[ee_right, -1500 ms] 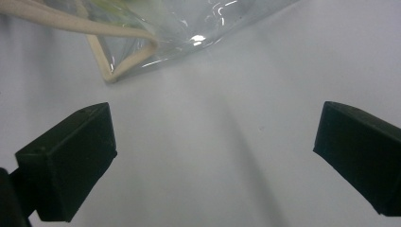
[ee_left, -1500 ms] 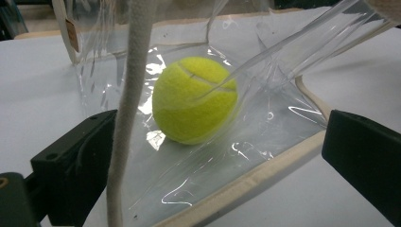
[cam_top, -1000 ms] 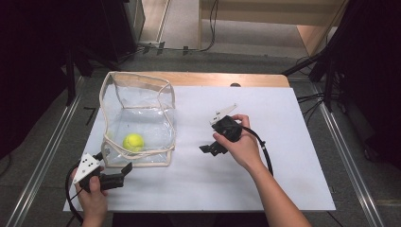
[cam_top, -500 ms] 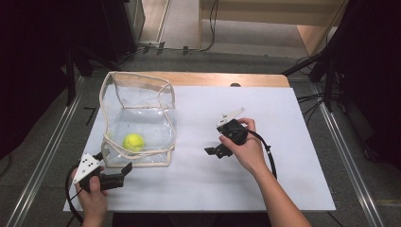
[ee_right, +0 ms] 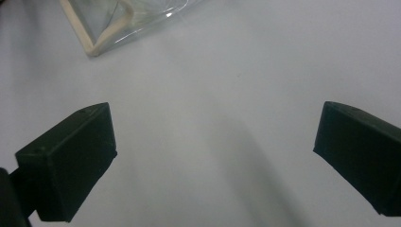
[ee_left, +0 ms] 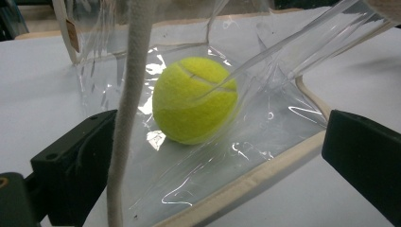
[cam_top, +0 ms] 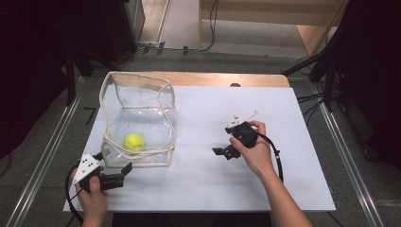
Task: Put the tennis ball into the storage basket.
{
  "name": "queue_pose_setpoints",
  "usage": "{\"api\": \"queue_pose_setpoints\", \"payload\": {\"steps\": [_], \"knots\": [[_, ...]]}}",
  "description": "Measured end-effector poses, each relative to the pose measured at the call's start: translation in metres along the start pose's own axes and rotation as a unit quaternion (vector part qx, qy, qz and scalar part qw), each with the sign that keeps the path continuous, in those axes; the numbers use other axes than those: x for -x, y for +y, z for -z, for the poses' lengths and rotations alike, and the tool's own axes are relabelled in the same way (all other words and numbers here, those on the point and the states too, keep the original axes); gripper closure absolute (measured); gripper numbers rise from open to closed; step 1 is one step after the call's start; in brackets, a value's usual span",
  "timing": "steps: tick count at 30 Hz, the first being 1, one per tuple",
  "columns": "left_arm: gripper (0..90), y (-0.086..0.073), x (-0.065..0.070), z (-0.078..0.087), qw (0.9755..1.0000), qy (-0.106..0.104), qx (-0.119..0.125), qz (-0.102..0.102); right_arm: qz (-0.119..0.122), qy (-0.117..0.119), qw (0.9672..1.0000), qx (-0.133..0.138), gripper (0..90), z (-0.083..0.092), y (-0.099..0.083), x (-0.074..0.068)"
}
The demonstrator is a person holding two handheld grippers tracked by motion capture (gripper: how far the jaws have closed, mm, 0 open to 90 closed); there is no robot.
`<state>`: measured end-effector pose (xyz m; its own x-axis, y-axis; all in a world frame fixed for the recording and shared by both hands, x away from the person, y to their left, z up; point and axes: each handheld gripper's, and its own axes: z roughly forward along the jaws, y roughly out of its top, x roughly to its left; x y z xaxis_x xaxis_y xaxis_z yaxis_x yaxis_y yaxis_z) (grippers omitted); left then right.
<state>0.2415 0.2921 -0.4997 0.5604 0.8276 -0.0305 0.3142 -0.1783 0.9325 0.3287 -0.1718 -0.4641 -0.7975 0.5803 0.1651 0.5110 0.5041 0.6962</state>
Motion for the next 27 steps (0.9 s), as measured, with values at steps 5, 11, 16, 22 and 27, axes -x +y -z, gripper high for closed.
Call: {"api": "queue_pose_setpoints", "payload": {"steps": [5,11,16,22,27], "knots": [[0.0,0.0,0.0,0.0,1.0,0.0,0.0,-0.001,-0.004,-0.005,0.9999,0.012,0.0,0.007,-0.006,0.002],[0.0,0.0,0.0,0.0,1.0,0.001,-0.001,-0.001,-0.01,-0.01,0.9997,0.019,0.0,0.013,-0.016,0.005],[0.0,0.0,0.0,0.0,1.0,0.001,-0.001,-0.001,-0.02,-0.017,0.9993,0.028,0.0,0.018,-0.025,0.008],[0.0,0.0,0.0,0.0,1.0,0.001,0.0,-0.001,-0.03,-0.023,0.9985,0.04,0.0,0.025,-0.036,0.011],[0.0,0.0,0.0,0.0,1.0,0.002,-0.002,-0.001,-0.036,-0.023,0.9979,0.049,0.0,0.027,-0.045,0.012]]}}
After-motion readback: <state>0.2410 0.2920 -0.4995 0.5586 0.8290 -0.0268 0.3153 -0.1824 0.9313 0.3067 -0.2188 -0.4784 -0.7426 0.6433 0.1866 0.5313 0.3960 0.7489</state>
